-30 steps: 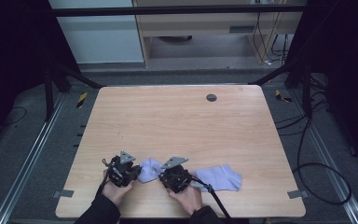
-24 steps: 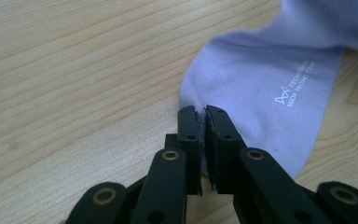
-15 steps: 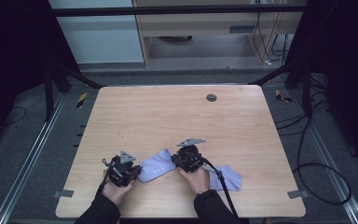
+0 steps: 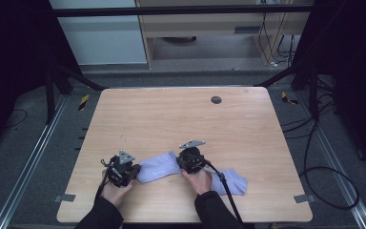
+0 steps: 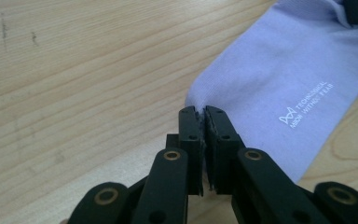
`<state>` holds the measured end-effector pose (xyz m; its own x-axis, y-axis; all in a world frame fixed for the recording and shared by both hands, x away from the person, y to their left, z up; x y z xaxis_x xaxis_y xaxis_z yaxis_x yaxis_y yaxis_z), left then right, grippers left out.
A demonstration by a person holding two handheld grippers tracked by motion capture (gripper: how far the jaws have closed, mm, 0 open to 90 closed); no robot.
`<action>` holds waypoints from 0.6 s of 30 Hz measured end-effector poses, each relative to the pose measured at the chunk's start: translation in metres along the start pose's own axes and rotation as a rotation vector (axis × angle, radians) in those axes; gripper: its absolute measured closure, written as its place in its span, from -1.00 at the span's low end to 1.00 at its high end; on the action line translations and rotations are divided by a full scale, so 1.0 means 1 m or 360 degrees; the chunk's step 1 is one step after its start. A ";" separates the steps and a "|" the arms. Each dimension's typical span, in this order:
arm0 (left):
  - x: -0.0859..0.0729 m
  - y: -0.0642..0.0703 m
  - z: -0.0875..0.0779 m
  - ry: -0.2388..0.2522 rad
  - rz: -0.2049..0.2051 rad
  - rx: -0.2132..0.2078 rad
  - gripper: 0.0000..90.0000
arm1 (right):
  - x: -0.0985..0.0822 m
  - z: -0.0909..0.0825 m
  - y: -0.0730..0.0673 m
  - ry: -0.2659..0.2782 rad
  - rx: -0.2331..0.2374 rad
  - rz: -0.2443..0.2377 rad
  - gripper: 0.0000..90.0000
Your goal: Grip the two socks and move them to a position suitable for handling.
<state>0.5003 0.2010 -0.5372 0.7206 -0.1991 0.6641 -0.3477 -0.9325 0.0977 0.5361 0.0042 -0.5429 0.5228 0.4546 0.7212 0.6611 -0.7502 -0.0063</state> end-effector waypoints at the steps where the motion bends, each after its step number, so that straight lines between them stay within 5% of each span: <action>1: 0.000 -0.001 0.001 0.0003 0.0007 0.0014 0.89 | 0.000 0.001 0.000 -0.0001 -0.0005 -0.0002 0.82; 9: 0.002 -0.007 0.002 0.0050 0.0029 0.0095 0.63 | 0.004 -0.007 0.006 0.0044 -0.0089 -0.0006 0.58; 18: 0.015 0.002 -0.023 0.0215 -0.0036 -0.0010 0.32 | 0.001 -0.049 0.023 0.0114 -0.0013 0.0038 0.24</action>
<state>0.4964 0.2032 -0.5096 0.6409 -0.1353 0.7556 -0.3362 -0.9344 0.1179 0.5259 -0.0362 -0.5083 0.4985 0.4012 0.7685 0.6444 -0.7645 -0.0189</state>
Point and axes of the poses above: each handheld gripper's, and its own axes: z roughly forward along the jaws, x roughly out of its top, y roughly to its right, the point moved 7 cm from there along z, roughly forward along the jaws, and after that the axes turned 11 degrees about -z, right-handed, at the moved point
